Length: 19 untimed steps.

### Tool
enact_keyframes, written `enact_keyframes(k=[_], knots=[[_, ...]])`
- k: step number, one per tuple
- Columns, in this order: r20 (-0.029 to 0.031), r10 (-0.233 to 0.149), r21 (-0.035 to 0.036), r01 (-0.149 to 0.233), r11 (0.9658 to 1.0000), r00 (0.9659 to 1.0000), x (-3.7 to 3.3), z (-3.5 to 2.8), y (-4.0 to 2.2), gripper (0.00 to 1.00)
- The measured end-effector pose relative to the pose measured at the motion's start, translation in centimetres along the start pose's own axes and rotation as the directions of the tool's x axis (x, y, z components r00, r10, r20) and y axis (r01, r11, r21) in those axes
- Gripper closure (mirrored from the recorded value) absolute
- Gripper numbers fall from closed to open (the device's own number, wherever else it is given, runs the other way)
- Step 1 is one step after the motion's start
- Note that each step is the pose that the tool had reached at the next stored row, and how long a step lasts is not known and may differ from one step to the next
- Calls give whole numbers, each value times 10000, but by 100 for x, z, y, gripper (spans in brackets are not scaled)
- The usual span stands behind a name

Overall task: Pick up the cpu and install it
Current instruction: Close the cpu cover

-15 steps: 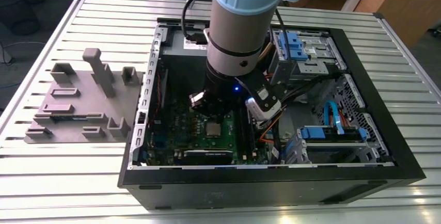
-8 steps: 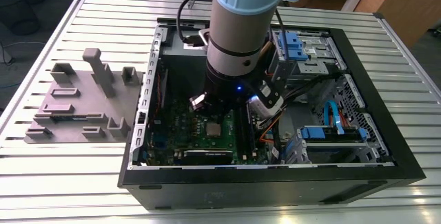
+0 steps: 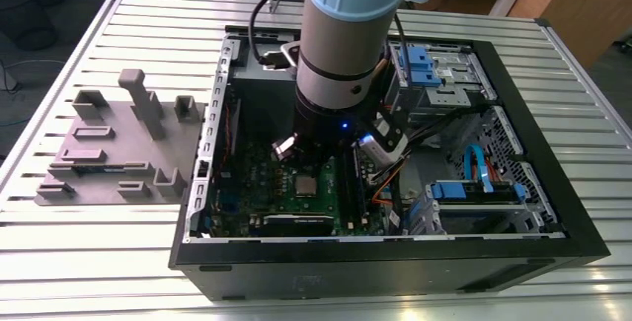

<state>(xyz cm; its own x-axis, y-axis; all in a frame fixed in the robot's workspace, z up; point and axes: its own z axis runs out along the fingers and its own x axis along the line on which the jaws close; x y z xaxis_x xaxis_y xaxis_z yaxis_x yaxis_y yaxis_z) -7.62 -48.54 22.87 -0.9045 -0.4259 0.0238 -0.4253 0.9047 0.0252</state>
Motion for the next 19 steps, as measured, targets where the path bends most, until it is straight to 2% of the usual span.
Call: enact_keyframes(k=[19], knots=[[1,-528,-16,528,9986,9986,0,0,0,90]])
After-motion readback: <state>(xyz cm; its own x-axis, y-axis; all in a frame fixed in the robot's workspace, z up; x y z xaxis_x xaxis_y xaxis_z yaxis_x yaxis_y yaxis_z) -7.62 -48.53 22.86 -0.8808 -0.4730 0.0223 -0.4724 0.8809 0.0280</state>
